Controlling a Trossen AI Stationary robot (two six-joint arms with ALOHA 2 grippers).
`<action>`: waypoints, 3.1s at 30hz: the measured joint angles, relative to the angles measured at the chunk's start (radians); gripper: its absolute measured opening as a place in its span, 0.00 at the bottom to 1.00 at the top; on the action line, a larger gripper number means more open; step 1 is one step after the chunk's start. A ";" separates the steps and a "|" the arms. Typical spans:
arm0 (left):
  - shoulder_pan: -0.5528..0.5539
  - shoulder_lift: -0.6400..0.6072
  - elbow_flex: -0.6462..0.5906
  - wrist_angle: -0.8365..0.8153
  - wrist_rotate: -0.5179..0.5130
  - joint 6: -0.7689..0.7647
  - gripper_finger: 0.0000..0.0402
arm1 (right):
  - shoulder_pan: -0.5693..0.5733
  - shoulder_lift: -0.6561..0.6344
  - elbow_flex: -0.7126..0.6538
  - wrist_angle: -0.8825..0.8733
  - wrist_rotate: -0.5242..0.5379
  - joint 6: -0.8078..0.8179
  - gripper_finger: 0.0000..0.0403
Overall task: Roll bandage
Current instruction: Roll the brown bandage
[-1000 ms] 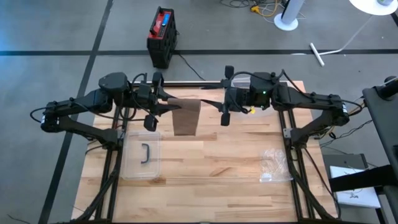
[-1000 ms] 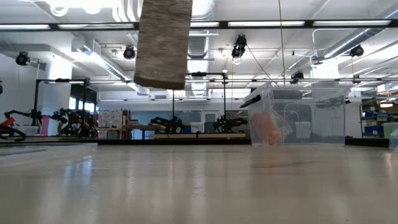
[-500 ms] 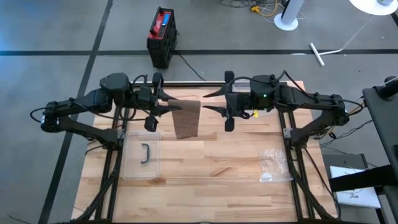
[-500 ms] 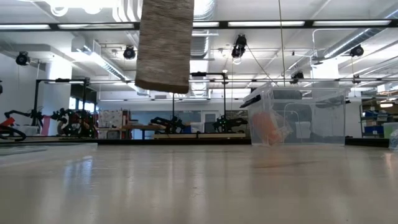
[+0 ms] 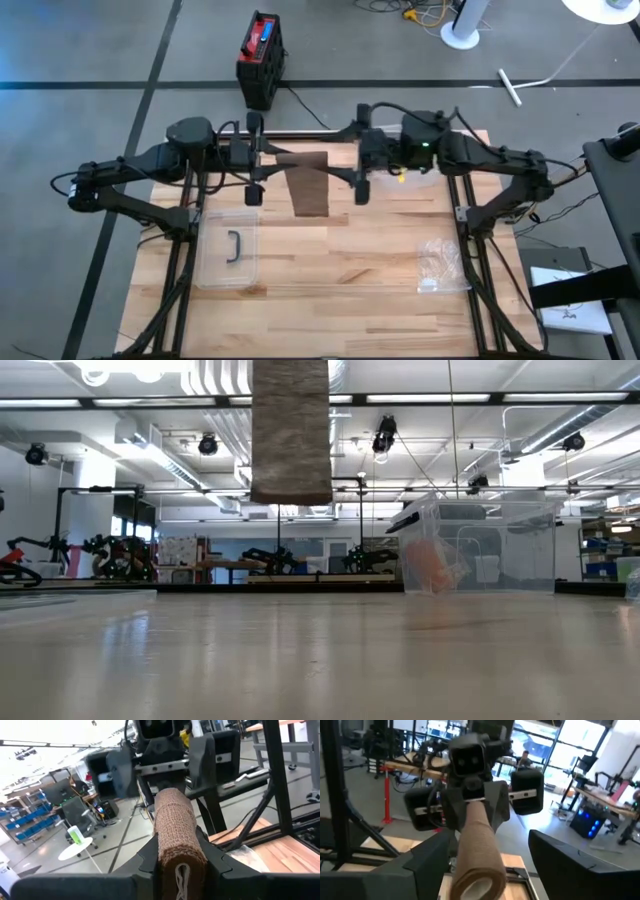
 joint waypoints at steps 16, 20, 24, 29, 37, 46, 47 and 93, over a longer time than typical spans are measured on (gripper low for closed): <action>0.000 -0.014 0.000 0.027 -0.030 -0.004 0.18 | -0.020 0.055 0.000 0.044 -0.001 0.055 0.40; 0.000 -0.014 0.000 0.025 -0.034 -0.004 0.16 | -0.020 0.055 0.000 0.042 -0.001 0.055 0.32; -0.001 -0.014 0.000 0.027 -0.034 -0.009 0.18 | -0.020 0.055 0.000 0.042 -0.001 0.041 0.24; -0.001 -0.016 0.000 0.023 -0.034 -0.058 0.25 | -0.020 0.053 0.000 0.039 -0.001 -0.024 0.17; -0.001 -0.066 0.000 -0.025 -0.037 -0.122 0.45 | -0.020 0.033 0.005 0.041 0.000 -0.120 0.16; 0.001 -0.154 0.000 -0.158 -0.047 -0.118 0.65 | -0.017 0.020 0.005 0.039 0.000 -0.258 0.14; 0.006 -0.159 0.000 -0.166 -0.047 -0.112 0.67 | -0.017 0.020 0.005 0.039 -0.001 -0.268 0.14; 0.301 -0.226 -0.204 0.018 0.120 -0.160 0.59 | -0.006 0.071 -0.009 0.170 -0.058 -0.578 0.13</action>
